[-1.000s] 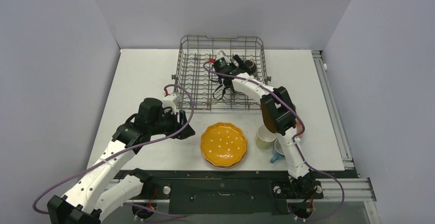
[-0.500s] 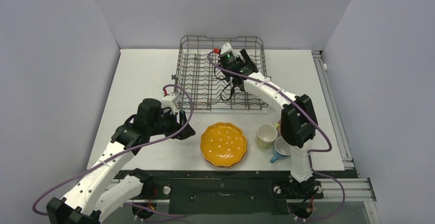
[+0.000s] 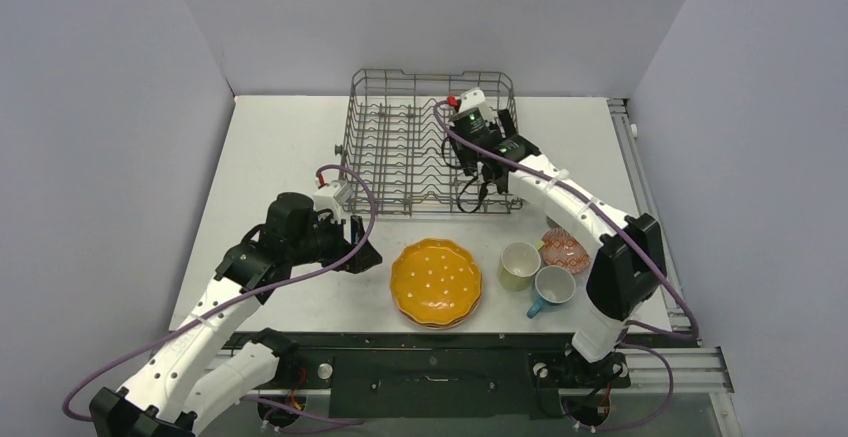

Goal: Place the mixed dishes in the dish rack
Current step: Turn the bowl upside down on the dish rack.

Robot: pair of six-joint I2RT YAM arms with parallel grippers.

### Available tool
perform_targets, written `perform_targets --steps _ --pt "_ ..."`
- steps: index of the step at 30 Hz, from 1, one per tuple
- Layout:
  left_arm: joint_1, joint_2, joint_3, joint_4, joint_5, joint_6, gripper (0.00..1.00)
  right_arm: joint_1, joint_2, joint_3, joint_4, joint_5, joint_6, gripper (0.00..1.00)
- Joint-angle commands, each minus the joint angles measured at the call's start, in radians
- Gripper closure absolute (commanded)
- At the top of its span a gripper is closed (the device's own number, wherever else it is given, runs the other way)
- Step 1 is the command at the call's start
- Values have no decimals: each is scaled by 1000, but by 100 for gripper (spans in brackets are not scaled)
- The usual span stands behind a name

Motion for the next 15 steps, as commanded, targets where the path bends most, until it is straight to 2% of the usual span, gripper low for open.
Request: perform_targets --steps 1,15 --pt "6 -18 1 38 -8 -4 35 4 -142 -69 -59 -6 108 27" --pt "9 -36 -1 42 -3 -3 29 -61 -508 -367 -161 -33 362 27"
